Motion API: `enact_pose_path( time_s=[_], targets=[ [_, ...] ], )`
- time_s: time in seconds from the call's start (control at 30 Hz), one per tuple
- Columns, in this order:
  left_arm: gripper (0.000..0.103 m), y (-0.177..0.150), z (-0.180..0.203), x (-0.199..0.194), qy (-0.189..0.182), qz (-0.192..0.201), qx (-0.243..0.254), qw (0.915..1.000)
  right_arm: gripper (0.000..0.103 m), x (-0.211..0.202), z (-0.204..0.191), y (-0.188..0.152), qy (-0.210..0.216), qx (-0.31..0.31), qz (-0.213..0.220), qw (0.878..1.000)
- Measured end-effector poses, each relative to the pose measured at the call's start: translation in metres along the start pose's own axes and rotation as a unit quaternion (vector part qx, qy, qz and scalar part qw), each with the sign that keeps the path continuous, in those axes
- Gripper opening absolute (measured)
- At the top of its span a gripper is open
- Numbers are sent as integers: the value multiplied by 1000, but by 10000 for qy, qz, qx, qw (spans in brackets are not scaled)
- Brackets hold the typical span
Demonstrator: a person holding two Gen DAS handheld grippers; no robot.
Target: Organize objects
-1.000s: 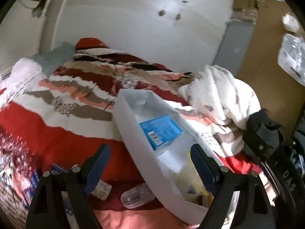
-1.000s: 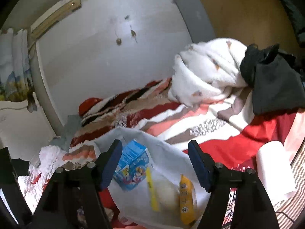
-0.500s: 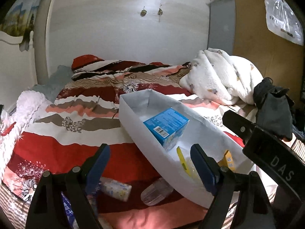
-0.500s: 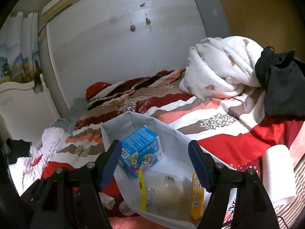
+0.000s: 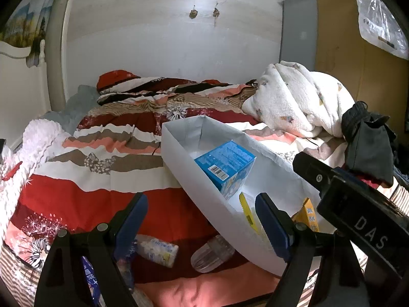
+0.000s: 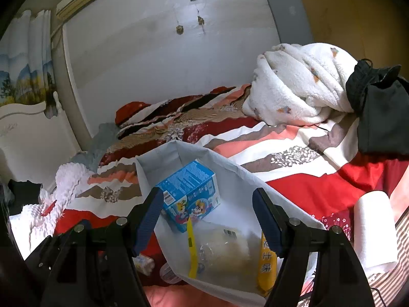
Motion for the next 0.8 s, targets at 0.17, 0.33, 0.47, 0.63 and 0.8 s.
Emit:
enact_pose_path(
  time_s=[0.17, 0.33, 0.47, 0.63, 0.8],
  targets=[
    [85, -2, 3, 1, -20, -86, 77, 9999, 72, 6, 1, -5, -89, -40, -172, 9998],
    [85, -7, 7, 5, -11, -218, 222, 9995, 72, 14, 1, -13, -184, -115, -427, 9989],
    [86, -13, 9, 8, 66, -331, 320, 9989, 72, 17, 0, -18, -217, -175, -551, 9981],
    [86, -21, 9, 14, 158, -504, 338, 9980, 72, 20, 0, -21, -226, -197, -652, 9974],
    [86, -25, 10, 15, 170, -570, 350, 9976, 72, 21, 0, -24, -251, -188, -728, 9969]
  ],
)
Point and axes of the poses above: each gripper's, at about its wrist camera, not at the fingertips, and x roughly the way its jaws point, z to its right, y to its top, the point moved 8 cm from there along x, roughly the way its jaws point, and after that the axes turned 9 degrees about x, right-handed, at the moved point
